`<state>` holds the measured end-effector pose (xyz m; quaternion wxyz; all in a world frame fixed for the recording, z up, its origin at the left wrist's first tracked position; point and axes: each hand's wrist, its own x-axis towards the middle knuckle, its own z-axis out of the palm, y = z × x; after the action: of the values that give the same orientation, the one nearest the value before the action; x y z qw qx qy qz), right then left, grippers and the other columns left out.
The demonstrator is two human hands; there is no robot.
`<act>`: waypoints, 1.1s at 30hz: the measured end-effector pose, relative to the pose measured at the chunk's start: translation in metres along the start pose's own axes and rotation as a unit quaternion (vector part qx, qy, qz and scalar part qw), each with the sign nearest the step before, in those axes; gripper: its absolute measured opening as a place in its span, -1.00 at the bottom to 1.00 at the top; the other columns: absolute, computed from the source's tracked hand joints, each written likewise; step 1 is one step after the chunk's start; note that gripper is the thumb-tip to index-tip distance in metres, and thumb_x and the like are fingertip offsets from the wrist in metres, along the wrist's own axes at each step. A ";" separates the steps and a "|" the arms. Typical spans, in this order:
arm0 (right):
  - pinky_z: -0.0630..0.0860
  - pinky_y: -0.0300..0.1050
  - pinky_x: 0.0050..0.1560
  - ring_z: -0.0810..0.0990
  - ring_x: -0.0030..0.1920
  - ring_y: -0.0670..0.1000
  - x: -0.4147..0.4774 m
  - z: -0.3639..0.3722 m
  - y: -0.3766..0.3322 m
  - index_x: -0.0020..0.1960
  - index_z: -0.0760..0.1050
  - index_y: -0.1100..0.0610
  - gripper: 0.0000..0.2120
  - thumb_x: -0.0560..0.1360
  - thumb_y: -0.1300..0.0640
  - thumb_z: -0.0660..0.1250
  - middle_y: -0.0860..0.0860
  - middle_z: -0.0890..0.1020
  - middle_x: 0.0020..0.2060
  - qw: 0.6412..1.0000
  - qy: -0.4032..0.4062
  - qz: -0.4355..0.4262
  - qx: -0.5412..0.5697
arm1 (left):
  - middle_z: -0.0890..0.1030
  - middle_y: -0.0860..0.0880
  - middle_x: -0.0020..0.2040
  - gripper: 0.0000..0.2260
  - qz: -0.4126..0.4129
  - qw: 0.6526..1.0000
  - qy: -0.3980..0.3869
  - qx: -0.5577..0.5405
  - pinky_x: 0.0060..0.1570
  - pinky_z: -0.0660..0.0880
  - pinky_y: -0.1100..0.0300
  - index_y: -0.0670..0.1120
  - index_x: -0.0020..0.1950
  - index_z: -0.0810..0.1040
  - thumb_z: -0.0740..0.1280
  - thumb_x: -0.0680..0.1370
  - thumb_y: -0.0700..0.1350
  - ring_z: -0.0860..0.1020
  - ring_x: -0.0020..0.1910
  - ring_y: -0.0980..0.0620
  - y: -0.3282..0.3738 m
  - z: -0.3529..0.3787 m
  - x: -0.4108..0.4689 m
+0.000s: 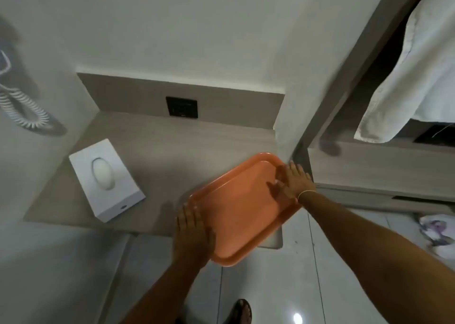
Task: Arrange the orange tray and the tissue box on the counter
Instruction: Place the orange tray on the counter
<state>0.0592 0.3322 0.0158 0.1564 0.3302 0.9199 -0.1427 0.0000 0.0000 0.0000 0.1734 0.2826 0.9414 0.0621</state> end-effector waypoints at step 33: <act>0.45 0.23 0.23 0.48 0.22 0.30 0.030 0.001 -0.048 0.39 0.30 0.12 -0.62 0.60 0.04 0.19 0.22 0.55 0.18 0.977 0.091 0.052 0.188 | 0.12 -0.24 0.57 -0.17 0.049 0.999 0.013 0.004 0.51 0.11 -0.05 -0.20 0.54 0.01 -0.27 0.46 0.35 0.10 0.55 -0.16 -0.099 -0.078 0.093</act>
<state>0.0061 0.3135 0.0104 0.0142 0.4131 0.8685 -0.2736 -0.1510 -0.0326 0.0242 0.1571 0.3279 0.9289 0.0700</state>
